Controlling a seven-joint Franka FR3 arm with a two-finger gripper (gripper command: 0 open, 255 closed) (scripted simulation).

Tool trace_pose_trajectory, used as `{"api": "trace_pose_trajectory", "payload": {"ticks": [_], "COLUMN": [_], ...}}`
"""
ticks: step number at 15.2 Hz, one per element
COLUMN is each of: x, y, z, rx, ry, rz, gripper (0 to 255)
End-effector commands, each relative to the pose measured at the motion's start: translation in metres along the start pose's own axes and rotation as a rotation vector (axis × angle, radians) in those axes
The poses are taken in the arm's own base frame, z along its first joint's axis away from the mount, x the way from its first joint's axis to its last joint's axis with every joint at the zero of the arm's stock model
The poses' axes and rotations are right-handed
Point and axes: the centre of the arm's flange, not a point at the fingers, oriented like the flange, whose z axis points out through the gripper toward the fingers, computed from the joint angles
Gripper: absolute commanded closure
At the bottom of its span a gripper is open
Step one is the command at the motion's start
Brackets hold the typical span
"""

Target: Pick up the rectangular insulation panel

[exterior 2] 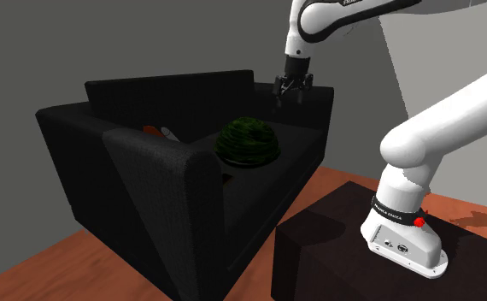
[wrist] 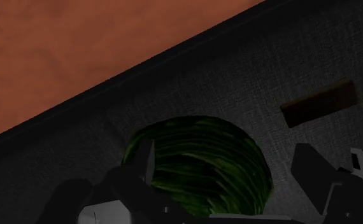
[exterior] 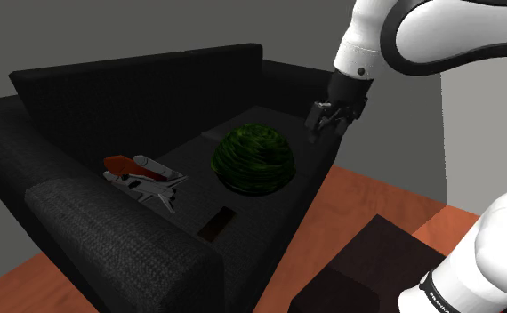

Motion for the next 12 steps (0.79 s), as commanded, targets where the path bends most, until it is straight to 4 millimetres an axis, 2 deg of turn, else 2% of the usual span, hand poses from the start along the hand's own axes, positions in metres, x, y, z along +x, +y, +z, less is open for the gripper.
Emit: {"api": "trace_pose_trajectory", "payload": {"ticks": [1,12], "x": [-0.001,0.018], "y": [-0.018,-0.114], "z": [0.019,0.126], "rx": [0.001,0.001], "ry": [-0.007,-0.047], "rz": [0.065,0.393], "gripper": [0,0]}}
